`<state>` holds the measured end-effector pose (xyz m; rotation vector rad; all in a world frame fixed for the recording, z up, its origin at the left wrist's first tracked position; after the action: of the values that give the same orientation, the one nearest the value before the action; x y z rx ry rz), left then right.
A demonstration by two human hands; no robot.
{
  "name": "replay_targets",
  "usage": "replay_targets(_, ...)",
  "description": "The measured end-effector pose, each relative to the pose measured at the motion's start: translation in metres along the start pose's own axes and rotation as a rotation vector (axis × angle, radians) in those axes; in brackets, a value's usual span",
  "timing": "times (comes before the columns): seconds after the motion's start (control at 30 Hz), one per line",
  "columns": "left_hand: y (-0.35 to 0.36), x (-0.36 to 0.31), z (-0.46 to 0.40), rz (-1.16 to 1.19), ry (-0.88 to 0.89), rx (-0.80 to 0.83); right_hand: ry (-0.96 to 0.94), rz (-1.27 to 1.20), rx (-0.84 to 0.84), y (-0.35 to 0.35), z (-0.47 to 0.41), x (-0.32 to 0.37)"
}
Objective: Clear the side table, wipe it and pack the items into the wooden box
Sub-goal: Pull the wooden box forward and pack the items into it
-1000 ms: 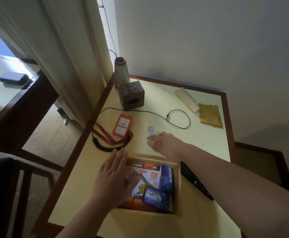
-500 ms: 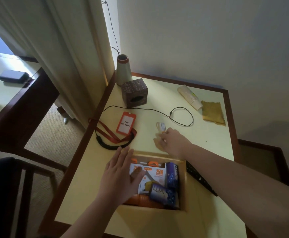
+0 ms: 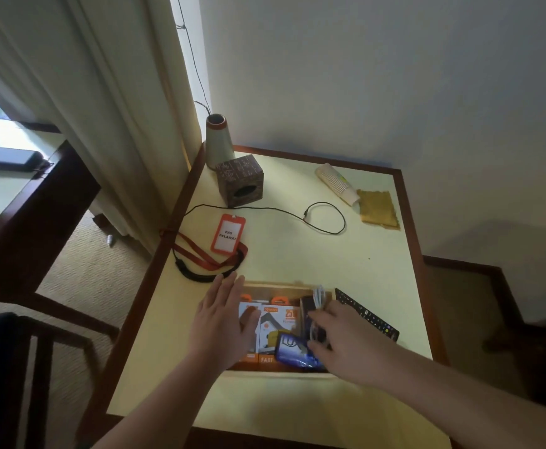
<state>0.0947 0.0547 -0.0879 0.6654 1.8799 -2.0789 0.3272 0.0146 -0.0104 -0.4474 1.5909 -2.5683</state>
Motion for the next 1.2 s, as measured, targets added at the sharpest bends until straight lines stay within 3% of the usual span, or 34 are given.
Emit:
replay_targets(0.37,-0.003,-0.003,0.003,-0.026,-0.003,0.028,-0.104,0.150,-0.050,0.021,0.004,0.002)
replay_targets(0.57,-0.008,-0.008,0.003,0.010,-0.057,0.060,-0.254,0.310,-0.128,0.013,-0.009,-0.010)
replay_targets(0.7,-0.013,-0.012,0.002,0.012,-0.079,0.092,-0.374,0.394,-0.073,0.017,-0.015,-0.019)
replay_targets(0.87,-0.015,-0.013,0.002,0.019,-0.099,0.072,-0.470,0.283,-0.089,-0.003,-0.034,-0.027)
replay_targets(1.0,-0.014,-0.010,-0.002,0.055,-0.134,0.055,-0.371,0.200,-0.165,-0.019,-0.058,-0.045)
replay_targets(1.2,-0.022,-0.011,-0.008,0.101,-0.158,-0.015,-0.260,-0.017,0.059,-0.020,-0.096,-0.050)
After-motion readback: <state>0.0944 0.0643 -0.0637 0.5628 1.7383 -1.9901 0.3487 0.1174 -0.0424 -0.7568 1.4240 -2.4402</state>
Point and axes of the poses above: each hand's wrist, its own z-axis away from the middle knuckle, its own y-axis out of the palm, x = y × z, the point moved 5 cm from there along -z, towards the middle knuckle, and after that the axes turned 4 degrees about z, right-handed, at the moved point
